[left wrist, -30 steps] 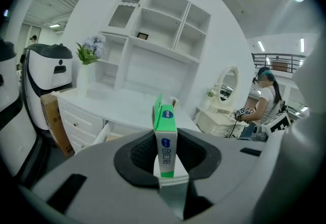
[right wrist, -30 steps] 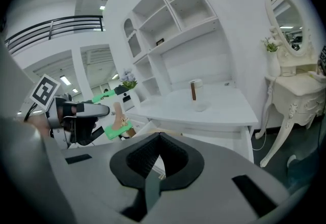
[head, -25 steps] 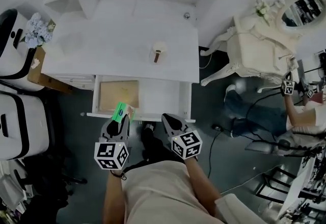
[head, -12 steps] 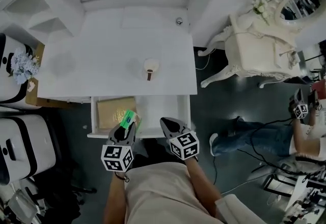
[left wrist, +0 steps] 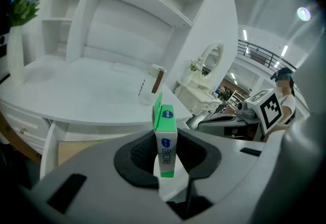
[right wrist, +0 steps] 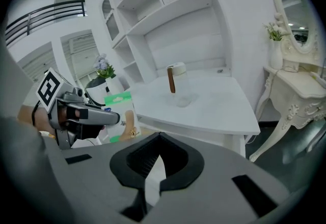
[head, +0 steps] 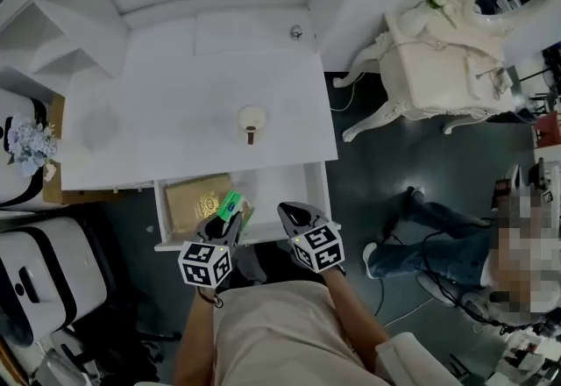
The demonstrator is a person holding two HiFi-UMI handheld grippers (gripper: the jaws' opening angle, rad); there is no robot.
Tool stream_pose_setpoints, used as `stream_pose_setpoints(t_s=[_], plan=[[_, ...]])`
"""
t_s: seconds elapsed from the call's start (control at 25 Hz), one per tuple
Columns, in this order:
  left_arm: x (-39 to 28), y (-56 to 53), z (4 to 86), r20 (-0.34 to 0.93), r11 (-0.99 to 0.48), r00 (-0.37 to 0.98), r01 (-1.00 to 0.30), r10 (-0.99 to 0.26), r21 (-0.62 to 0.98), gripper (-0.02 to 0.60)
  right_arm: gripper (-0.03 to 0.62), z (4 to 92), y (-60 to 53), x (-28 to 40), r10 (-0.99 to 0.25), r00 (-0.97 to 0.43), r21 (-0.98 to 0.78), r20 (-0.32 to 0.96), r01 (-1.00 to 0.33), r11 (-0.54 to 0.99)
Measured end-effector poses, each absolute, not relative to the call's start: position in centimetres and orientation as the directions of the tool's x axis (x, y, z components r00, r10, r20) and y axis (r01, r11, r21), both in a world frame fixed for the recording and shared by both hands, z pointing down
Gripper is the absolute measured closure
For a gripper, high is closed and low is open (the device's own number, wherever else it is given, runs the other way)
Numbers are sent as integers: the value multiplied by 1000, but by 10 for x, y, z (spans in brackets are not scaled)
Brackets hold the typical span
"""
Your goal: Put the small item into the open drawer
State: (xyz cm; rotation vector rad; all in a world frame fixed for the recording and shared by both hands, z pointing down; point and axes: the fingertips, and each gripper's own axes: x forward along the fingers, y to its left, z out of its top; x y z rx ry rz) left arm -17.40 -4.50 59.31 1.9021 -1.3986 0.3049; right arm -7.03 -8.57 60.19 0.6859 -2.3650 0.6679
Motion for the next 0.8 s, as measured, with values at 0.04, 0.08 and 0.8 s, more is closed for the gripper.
stream_pose_setpoints(t_s=[0.04, 0.08, 0.8], plan=[[-174, -47, 596, 583, -139, 395, -891, -710, 433, 477, 569, 601, -86, -70, -320, -691, -293, 648, -614, 733], [-174, -49, 598, 585, -152, 413, -884, -698, 442, 477, 569, 599, -86, -70, -332, -684, -292, 649, -627, 722], [-130, -76, 684, 584, -384, 715, -699, -384, 604, 477, 569, 588, -65, -48, -522, -499, -236, 692, -840, 490]])
